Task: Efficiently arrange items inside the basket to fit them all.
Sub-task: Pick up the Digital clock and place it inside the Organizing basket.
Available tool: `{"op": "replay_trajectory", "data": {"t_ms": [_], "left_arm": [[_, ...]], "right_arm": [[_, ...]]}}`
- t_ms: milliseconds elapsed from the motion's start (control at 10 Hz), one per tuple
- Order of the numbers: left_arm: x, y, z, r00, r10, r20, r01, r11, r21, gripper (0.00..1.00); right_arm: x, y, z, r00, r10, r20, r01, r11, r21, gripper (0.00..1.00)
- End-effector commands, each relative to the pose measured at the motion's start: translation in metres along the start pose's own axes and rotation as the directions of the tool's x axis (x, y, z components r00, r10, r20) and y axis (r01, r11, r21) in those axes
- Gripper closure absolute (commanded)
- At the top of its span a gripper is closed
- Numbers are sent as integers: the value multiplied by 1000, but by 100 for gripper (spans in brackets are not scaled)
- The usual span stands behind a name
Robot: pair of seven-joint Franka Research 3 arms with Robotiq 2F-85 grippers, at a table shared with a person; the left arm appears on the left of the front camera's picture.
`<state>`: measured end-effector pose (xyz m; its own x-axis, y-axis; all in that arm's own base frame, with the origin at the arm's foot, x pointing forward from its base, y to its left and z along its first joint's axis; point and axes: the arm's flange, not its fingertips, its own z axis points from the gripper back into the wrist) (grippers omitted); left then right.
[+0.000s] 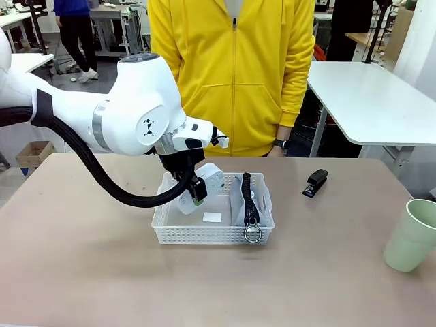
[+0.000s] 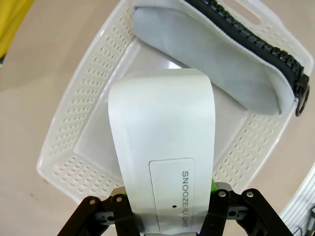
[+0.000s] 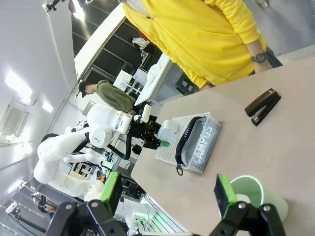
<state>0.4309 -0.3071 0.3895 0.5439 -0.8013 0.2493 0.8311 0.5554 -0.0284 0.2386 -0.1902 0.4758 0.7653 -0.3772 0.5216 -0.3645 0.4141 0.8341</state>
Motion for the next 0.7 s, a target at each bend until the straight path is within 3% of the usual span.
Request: {"op": "replay_trajectory", "data": {"t_ms": [0, 200, 600], "left_arm": [[-6, 4, -25, 998, -27, 59, 28, 1000, -4, 48], [-15, 12, -51, 999, -29, 44, 31, 998, -51, 48], [-20, 19, -75, 997, 21, -69, -26, 997, -70, 48]], "right_arm": [[3, 0, 0, 1000, 24, 19, -24, 1000, 17, 0], [3, 0, 0, 1000, 24, 19, -24, 1000, 17, 0], [3, 0, 0, 1000, 24, 19, -24, 1000, 17, 0]]}}
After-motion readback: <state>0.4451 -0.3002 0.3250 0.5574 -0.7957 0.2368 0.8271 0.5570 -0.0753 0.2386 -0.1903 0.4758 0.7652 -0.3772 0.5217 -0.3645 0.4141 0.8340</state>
